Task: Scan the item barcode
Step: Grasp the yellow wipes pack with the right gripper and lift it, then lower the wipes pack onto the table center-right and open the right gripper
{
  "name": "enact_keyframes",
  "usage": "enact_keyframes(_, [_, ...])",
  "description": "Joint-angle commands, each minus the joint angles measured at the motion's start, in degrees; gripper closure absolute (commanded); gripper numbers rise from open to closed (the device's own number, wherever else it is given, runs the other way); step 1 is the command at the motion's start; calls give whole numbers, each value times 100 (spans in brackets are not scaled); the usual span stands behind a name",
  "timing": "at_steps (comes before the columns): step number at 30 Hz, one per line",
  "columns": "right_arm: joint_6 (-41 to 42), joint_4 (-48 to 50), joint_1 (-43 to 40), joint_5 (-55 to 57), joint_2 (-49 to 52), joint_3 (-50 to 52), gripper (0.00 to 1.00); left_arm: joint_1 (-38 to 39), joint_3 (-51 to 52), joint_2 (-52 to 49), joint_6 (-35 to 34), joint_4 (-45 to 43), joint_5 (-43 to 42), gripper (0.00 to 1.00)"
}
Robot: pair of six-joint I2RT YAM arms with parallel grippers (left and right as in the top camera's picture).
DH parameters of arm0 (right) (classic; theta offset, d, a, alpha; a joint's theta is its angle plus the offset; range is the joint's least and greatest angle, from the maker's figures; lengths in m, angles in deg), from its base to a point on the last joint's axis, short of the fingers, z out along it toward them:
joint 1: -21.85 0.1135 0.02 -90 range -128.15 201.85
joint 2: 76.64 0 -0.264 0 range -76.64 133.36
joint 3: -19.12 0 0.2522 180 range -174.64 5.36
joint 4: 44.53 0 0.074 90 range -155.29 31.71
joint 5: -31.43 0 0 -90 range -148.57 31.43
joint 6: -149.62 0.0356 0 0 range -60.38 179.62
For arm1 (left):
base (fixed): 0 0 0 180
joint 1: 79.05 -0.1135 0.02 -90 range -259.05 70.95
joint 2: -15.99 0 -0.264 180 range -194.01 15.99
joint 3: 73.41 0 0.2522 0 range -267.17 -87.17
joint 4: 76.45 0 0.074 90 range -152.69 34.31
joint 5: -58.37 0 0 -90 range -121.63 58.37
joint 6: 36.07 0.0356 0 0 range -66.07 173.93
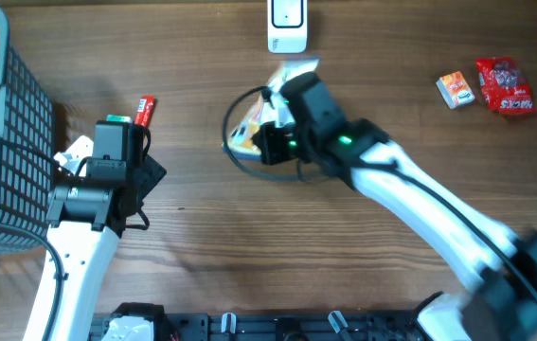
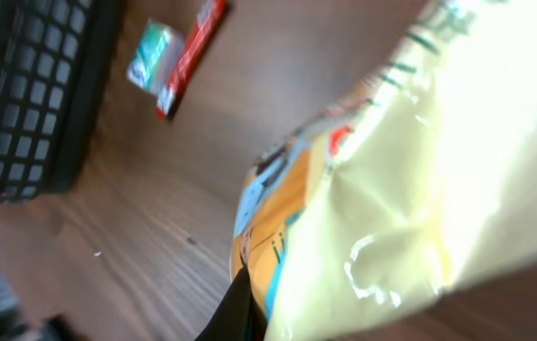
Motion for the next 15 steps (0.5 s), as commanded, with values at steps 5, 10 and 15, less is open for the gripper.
enact_keyframes(5, [-1064, -1113, 44, 3748, -1300, -44, 96, -33, -61, 20, -96, -28, 96, 0])
enact_keyframes(10, [-1154, -1797, 7, 5873, -1294, -42, 96, -33, -61, 20, -98, -20, 96, 0])
enact_keyframes(15, [-896, -2052, 2, 5576, -885, 68, 96, -31, -61, 20, -98, -15, 94, 0])
